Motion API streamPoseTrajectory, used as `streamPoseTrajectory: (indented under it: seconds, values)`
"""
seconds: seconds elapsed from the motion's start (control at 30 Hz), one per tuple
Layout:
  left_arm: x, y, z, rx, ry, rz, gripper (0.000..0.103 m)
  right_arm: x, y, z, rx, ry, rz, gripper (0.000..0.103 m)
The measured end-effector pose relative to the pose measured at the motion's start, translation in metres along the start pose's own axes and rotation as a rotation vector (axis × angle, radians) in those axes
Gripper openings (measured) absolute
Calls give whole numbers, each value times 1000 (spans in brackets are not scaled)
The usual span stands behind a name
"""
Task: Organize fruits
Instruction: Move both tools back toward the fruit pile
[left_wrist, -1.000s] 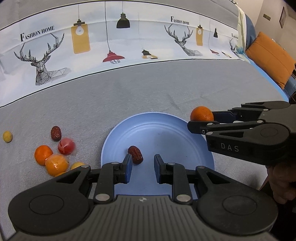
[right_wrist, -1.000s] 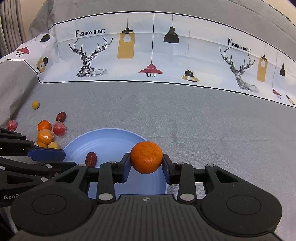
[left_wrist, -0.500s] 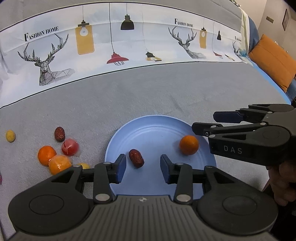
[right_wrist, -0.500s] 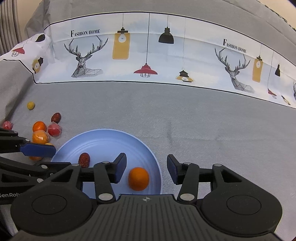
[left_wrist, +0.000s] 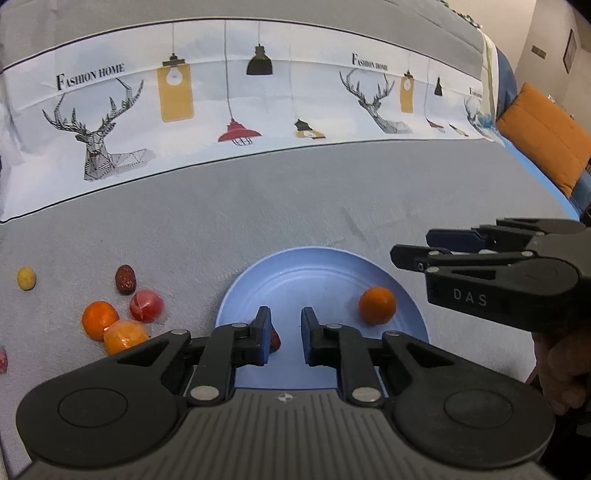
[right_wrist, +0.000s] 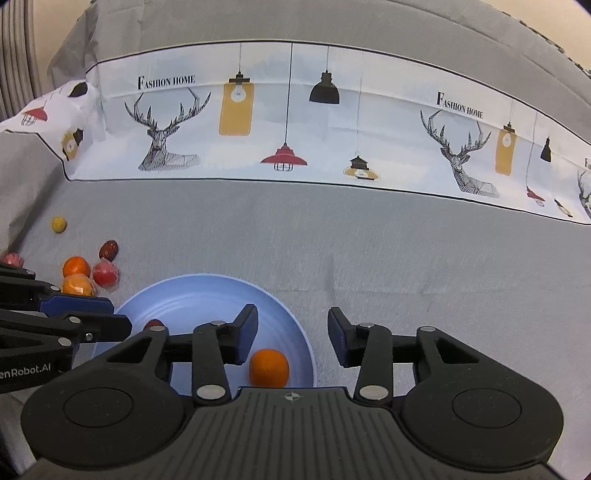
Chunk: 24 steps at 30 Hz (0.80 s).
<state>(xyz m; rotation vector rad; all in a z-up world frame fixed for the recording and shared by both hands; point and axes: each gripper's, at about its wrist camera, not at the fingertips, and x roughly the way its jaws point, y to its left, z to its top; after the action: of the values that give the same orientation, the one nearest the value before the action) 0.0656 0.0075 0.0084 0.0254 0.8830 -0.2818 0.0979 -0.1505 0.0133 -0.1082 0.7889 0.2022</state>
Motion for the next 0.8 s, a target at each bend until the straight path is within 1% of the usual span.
streamPoseTrajectory:
  seconds: [0.13,0.23,0.3,0.37,0.43,0.5,0.53,0.6,0.67,0.7,0.73,0.77,0.8]
  values:
    - [-4,7,3,-28,-23,22,19,0,-1,1,4,-2,6,43]
    - [-9,15,7,-67,-40,37,19,0,-2,1,11,-2,12,43]
    - [-17,27,11,-117,-65,38,19,0,-2,1,16,-3,16,43]
    - [-29,45,16,-187,-104,50,19,0,-3,2,22,-5,14,43]
    - [-40,70,24,-271,-120,69,19,1,-4,3,35,-10,17,43]
    - [-46,99,31,-387,-94,89,20,0,-4,3,42,-18,27,43]
    - [-45,114,34,-443,-64,99,20,-1,-3,3,41,-23,33,43]
    - [-40,140,36,-519,-14,123,20,-1,-1,3,33,-31,48,43]
    - [-35,158,30,-567,-17,134,20,-1,2,3,27,-34,66,36]
    - [-30,163,22,-595,-21,132,21,0,3,3,25,-32,77,29]
    - [-24,169,16,-644,5,124,21,0,4,4,25,-30,89,25]
    - [-18,176,10,-715,41,81,21,0,6,5,26,-30,97,25]
    - [-17,180,8,-749,27,34,24,0,8,5,26,-32,108,25]
